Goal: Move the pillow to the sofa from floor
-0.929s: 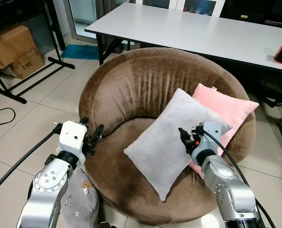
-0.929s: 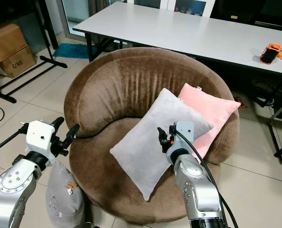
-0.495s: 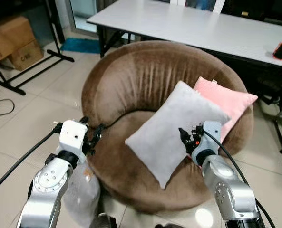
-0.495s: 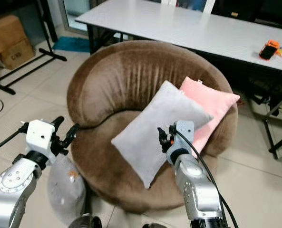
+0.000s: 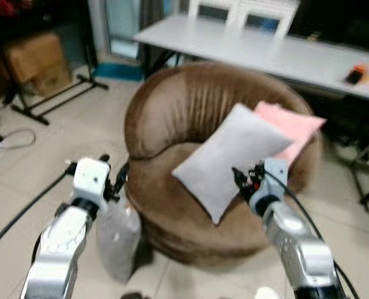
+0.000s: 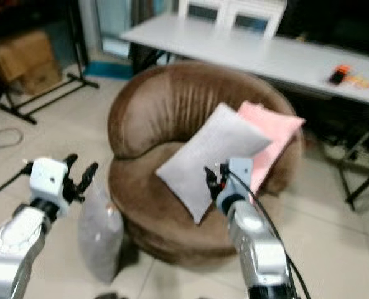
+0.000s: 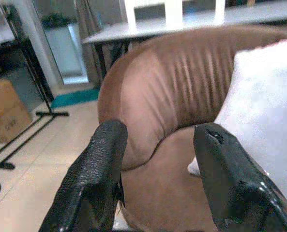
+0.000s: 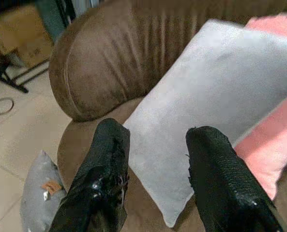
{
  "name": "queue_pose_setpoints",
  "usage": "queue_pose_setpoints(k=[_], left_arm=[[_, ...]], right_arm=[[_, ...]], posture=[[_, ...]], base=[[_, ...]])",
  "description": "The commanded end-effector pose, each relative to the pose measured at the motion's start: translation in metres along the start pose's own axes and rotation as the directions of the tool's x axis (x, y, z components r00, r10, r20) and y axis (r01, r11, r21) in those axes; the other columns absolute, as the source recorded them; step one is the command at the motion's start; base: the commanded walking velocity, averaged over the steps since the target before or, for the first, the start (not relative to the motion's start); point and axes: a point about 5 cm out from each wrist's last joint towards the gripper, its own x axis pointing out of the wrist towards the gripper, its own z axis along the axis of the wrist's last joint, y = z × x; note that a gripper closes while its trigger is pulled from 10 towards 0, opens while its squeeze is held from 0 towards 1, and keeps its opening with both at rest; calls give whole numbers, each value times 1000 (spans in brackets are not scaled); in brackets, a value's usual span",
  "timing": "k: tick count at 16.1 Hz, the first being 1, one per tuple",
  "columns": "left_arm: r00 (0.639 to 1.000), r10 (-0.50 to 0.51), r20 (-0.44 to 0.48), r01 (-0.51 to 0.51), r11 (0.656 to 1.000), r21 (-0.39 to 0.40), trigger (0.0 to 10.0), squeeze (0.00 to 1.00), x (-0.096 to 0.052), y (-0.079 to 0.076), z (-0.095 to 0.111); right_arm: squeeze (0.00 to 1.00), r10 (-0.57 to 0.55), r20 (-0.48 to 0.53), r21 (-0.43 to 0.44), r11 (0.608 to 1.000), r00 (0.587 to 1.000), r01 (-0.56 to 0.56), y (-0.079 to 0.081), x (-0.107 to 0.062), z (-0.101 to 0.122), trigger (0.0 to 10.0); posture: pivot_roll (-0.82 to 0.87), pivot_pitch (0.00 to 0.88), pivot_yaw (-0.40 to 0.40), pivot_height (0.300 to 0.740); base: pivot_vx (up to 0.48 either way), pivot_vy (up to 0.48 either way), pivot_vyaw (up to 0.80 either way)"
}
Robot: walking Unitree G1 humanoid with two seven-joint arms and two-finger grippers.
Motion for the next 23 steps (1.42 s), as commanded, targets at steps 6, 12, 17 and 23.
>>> queue_pose_setpoints(k=[6,12,17,23], left_arm=[[1000,6,5,-6,1000,1,10000,0,1,-1,2],[999,21,25,-20,1000,-9,10000,0,3,-2,5],[999,19,32,-18,1000,-21,10000,0,3,-2,6],[999,30,36,-29,999,-37,10000,0,-1,-1,5]], right_arm=[[0,0,18,-11,1000,1000,0,-1,3,7,10000],[0,76,27,-9,997,997,-76,7,3,10,10000],[0,126,16,-32,992,992,-125,10,6,10,10000],[0,143,11,-35,989,990,-143,9,7,8,10000]], posture=[[-26,0,-47,740],[-25,0,-47,740],[-17,0,-54,740],[2,0,-70,740]], base=[[0,282,0],[0,0,400],[0,0,800],[85,0,800]])
